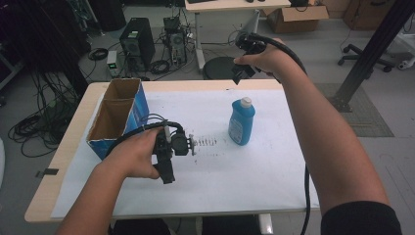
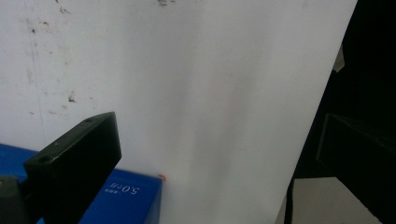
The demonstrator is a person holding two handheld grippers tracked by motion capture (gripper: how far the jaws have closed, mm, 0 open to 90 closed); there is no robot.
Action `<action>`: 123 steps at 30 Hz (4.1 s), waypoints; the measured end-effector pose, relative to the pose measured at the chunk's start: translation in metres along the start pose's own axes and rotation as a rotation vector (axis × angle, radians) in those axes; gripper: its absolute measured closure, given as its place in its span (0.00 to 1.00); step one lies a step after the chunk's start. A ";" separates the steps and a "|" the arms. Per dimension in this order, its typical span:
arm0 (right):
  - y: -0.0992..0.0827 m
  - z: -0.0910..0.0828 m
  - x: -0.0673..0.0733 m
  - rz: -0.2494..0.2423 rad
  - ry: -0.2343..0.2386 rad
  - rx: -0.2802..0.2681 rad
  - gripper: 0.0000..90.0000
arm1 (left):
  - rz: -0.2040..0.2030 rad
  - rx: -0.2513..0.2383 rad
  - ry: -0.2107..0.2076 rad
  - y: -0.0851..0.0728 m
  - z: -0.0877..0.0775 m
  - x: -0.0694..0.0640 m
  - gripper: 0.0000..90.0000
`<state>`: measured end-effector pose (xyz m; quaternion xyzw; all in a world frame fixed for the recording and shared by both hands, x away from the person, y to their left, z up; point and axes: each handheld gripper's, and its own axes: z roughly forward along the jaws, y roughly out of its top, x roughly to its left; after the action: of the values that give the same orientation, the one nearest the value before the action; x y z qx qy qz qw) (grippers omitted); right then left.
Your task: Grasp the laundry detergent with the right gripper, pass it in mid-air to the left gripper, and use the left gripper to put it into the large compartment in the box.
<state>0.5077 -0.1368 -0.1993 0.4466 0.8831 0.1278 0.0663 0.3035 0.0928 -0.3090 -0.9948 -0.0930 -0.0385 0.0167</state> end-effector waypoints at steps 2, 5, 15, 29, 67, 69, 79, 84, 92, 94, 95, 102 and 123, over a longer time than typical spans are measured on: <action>-0.004 -0.003 0.001 -0.003 0.000 -0.015 0.04 | 0.002 -0.002 0.000 0.000 -0.001 -0.001 0.00; -0.013 -0.007 0.003 -0.001 0.001 -0.033 0.04 | 0.004 0.002 0.005 -0.001 -0.002 -0.002 0.00; -0.034 -0.012 0.010 -0.032 -0.003 -0.057 0.04 | 0.014 0.003 0.010 0.001 -0.004 -0.007 0.00; -0.073 -0.022 0.007 -0.027 0.027 -0.085 0.04 | 0.019 0.008 0.017 0.004 -0.008 -0.014 0.00; -0.148 0.023 0.014 -0.036 0.091 -0.110 0.04 | 0.066 0.000 0.012 -0.001 -0.005 -0.020 0.00; -0.149 0.024 0.014 -0.035 0.092 -0.115 0.04 | 0.065 -0.002 0.012 -0.001 -0.005 -0.020 0.00; -0.164 0.046 0.015 -0.046 0.114 -0.137 0.04 | 0.064 0.001 0.011 0.000 -0.004 -0.021 0.00; -0.169 0.054 0.015 -0.046 0.120 -0.143 0.04 | 0.065 0.003 0.015 -0.001 -0.005 -0.022 0.00; -0.174 0.068 0.017 -0.045 0.125 -0.182 0.04 | 0.062 0.006 0.014 0.000 -0.004 -0.023 0.00; -0.174 0.070 0.017 -0.043 0.127 -0.185 0.04 | 0.065 0.006 0.015 0.000 -0.004 -0.023 0.00; -0.175 0.074 0.017 -0.038 0.132 -0.191 0.04 | 0.065 0.008 0.012 0.001 -0.004 -0.024 0.00; -0.178 0.087 0.013 -0.019 0.141 -0.207 0.04 | 0.070 0.012 0.013 0.000 -0.005 -0.024 0.00; -0.176 0.122 0.015 0.013 0.168 -0.361 0.03 | 0.069 0.029 0.010 0.002 -0.004 -0.026 0.00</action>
<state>0.3908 -0.2046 -0.3664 0.4208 0.8454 0.3213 0.0705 0.2782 0.0860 -0.3076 -0.9969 -0.0592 -0.0414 0.0328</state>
